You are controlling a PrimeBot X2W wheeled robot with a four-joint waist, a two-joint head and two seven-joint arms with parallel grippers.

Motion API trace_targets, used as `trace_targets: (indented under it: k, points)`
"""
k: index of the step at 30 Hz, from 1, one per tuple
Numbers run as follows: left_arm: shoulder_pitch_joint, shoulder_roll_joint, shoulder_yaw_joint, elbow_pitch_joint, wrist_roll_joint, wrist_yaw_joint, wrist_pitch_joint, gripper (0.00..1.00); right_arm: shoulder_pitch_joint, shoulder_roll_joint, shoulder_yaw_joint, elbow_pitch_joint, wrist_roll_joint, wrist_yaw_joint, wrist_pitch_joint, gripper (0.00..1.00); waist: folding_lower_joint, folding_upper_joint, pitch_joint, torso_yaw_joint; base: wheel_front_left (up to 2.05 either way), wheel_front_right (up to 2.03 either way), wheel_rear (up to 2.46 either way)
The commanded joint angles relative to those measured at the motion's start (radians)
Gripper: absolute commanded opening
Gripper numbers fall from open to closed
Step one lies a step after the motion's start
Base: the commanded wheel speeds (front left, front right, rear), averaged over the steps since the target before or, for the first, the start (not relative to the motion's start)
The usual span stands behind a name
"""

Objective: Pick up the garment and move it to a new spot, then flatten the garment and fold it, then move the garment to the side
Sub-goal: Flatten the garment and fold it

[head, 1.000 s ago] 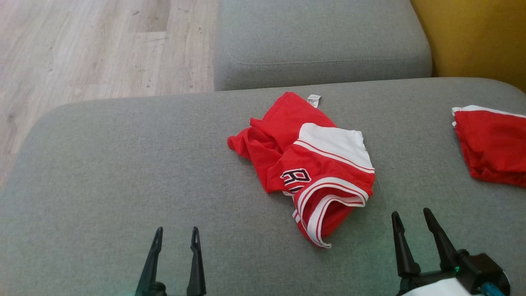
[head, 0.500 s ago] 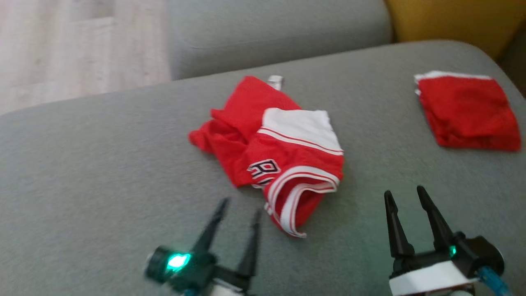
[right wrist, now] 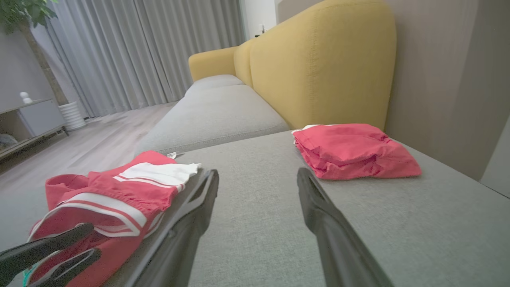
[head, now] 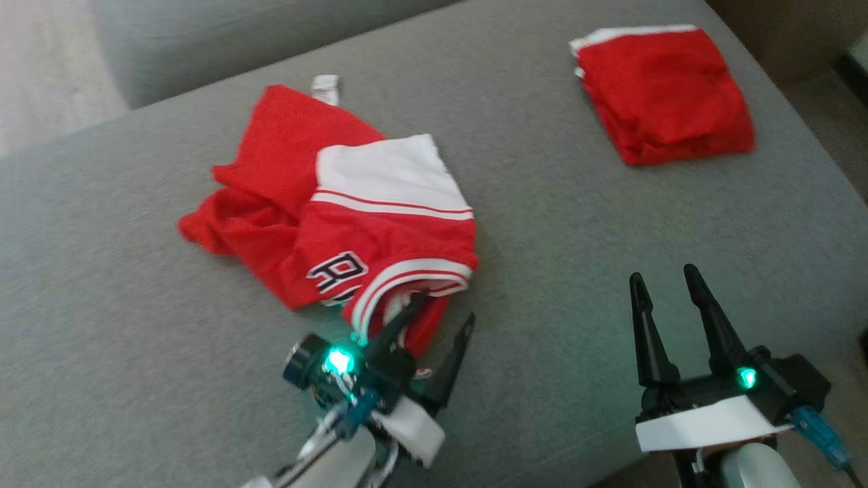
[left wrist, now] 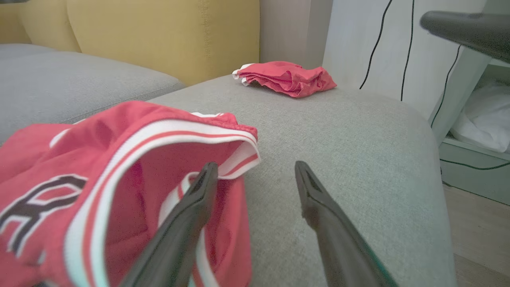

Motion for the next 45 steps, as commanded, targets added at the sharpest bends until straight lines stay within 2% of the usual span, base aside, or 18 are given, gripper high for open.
trace_targets:
  k: [1,11,20,21,22,23,28,33,36,39,40,41,45]
  points:
    - [-0.068,-0.005,0.015,-0.006,-0.018,0.018,-0.009,1.0,-0.037,-0.005,0.025,-0.032,0.007,-0.001,-0.004,1.0,-0.0001,0.0,0.033,-0.049,0.0,0.0,0.0]
    - [-0.175,-0.005,-0.044,0.115,-0.099,0.068,-0.009,1.0,-0.037,-0.005,0.047,-0.018,0.007,-0.001,-0.004,1.0,-0.0001,0.0,0.017,-0.1,0.0,0.0,0.0]
    - [-0.238,-0.005,-0.095,0.179,-0.161,0.065,-0.009,1.0,-0.047,-0.005,0.071,-0.016,0.004,-0.001,-0.004,1.0,-0.0001,0.0,0.012,-0.155,0.0,0.0,0.0]
    - [-0.244,-0.005,-0.096,0.184,-0.166,0.067,-0.009,0.82,-0.046,-0.005,0.071,-0.017,0.005,-0.001,-0.004,1.0,-0.0001,0.0,0.011,-0.163,0.0,0.0,0.0]
    - [-0.249,-0.005,-0.097,0.191,-0.168,0.07,-0.009,0.29,-0.045,-0.005,0.072,-0.018,0.007,-0.001,-0.004,1.0,-0.0001,0.0,0.01,-0.17,0.0,0.0,0.0]
    - [-0.255,-0.005,-0.096,0.195,-0.171,0.072,-0.009,0.0,-0.044,-0.005,0.074,-0.018,0.009,-0.001,-0.004,1.0,-0.0001,0.0,0.009,-0.177,0.0,0.0,0.0]
    - [-0.284,-0.005,-0.075,0.152,-0.172,0.072,-0.009,0.0,-0.037,-0.005,0.068,-0.023,0.023,-0.001,-0.004,1.0,-0.0001,0.0,-0.003,-0.188,0.0,0.0,0.0]
    - [-0.357,-0.005,-0.06,0.062,-0.17,0.029,-0.009,0.0,-0.03,-0.005,0.077,-0.025,0.036,-0.001,-0.004,1.0,-0.0001,0.0,-0.038,-0.176,0.0,0.0,0.0]
    - [-0.432,-0.005,-0.029,0.022,-0.152,0.022,-0.009,0.0,-0.024,-0.005,0.082,-0.024,0.04,-0.001,-0.004,1.0,-0.0001,0.0,-0.062,-0.165,0.0,0.0,0.0]
    - [-0.468,0.002,-0.032,0.052,-0.13,0.009,-0.005,0.0,-0.011,-0.005,0.083,-0.023,0.045,-0.001,-0.004,1.0,-0.0001,0.0,-0.076,-0.146,0.0,0.0,0.0]
    - [-0.467,0.004,-0.045,0.066,-0.119,0.011,0.0,0.74,-0.009,-0.005,0.082,-0.025,0.046,-0.001,-0.004,1.0,-0.0001,0.0,-0.074,-0.139,0.0,0.0,0.0]
    - [-0.463,0.005,-0.062,0.081,-0.106,0.013,0.007,1.0,-0.007,-0.005,0.078,-0.027,0.05,-0.001,-0.004,1.0,-0.0001,0.0,-0.069,-0.132,0.0,0.0,0.0]
    - [-0.431,0.009,-0.147,0.158,-0.05,0.013,0.059,1.0,-0.016,-0.005,0.069,-0.029,0.058,-0.001,-0.004,1.0,-0.0001,0.0,-0.039,-0.104,0.0,0.0,0.0]
